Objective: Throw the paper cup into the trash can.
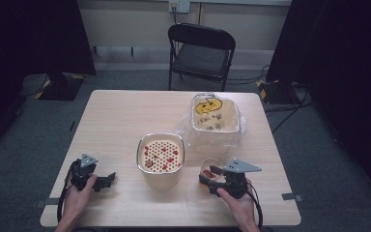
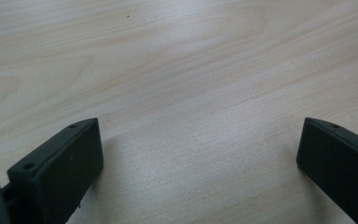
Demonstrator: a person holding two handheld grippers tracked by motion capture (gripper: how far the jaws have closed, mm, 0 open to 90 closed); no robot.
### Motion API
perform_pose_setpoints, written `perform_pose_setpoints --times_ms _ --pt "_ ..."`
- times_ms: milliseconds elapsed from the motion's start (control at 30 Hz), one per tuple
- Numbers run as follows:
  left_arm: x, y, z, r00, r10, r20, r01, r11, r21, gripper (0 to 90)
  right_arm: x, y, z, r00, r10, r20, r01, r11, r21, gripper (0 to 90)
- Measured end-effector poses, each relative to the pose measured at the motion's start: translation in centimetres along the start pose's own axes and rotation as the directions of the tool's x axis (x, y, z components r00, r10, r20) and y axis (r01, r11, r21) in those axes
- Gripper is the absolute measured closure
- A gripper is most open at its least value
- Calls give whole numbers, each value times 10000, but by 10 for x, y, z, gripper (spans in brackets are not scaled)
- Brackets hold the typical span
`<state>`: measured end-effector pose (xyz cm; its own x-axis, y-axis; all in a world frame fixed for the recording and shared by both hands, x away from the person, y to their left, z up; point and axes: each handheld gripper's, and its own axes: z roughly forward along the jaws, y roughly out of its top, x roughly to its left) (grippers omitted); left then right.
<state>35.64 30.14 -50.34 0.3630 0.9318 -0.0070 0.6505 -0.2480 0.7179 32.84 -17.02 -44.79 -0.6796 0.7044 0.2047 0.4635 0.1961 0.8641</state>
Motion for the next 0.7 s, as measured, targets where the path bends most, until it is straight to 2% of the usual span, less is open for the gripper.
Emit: perform_pose_setpoints --times_ms 233,300,367,400,500,533,600,700 --pt "1 0 0 10000 40 42 -40 10000 28 0 -1 12 -7 9999 -7 132 13 9990 -450 417" --pt "1 0 0 10000 39 36 -39 10000 30 0 0 19 -10 9997 -49 231 67 9968 -799 422" --pt "0 0 0 10000 25 34 -25 10000 22 0 0 21 -11 9996 -59 273 83 9959 -898 423" --pt "0 0 0 10000 15 44 -15 10000 24 0 2 27 -12 9993 -109 366 151 9930 -1169 424" --pt "0 0 0 10000 24 38 -24 10000 28 0 5 34 -13 9992 -156 359 205 9898 -1407 426" --pt "1 0 0 10000 33 39 -33 10000 31 0 7 41 -14 9992 -240 312 286 9870 -1580 426" --pt "0 0 0 10000 21 37 -21 10000 26 0 7 44 -14 9993 -232 295 277 9865 -1616 427" --pt "0 0 0 10000 19 37 -19 10000 24 0 9 54 -16 9991 -226 361 293 9801 -1965 430"
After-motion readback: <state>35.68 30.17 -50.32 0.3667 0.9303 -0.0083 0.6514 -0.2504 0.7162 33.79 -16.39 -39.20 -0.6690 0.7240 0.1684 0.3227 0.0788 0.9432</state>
